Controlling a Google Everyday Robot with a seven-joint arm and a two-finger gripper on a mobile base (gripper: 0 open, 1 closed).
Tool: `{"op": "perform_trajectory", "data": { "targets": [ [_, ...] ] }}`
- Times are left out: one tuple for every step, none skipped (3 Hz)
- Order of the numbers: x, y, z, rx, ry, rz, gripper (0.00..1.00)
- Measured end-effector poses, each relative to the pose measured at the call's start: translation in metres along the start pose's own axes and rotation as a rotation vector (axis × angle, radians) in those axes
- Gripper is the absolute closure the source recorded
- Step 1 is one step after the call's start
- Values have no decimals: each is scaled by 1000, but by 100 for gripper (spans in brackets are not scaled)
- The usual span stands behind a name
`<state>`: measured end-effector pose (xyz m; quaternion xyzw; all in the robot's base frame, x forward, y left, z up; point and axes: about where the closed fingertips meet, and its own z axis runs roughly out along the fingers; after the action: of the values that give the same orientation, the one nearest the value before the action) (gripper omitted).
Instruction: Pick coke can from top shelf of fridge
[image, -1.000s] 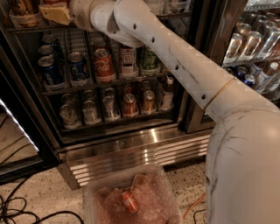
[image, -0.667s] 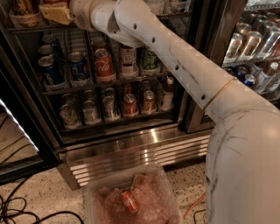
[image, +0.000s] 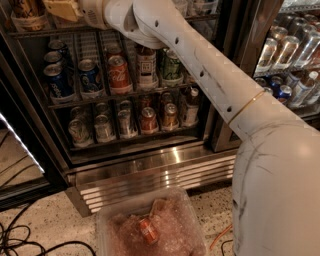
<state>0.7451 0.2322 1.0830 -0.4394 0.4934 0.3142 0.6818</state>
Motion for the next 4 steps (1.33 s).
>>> {"op": "perform_trajectory", "data": {
  "targets": [
    [-5,1,-3,-8,-10,-13,100],
    [3,5,-7,-57,11,30,100],
    [6,8,-11,-98,32,49,100],
    [6,13,-17,-147,40,64,100]
  ]
}}
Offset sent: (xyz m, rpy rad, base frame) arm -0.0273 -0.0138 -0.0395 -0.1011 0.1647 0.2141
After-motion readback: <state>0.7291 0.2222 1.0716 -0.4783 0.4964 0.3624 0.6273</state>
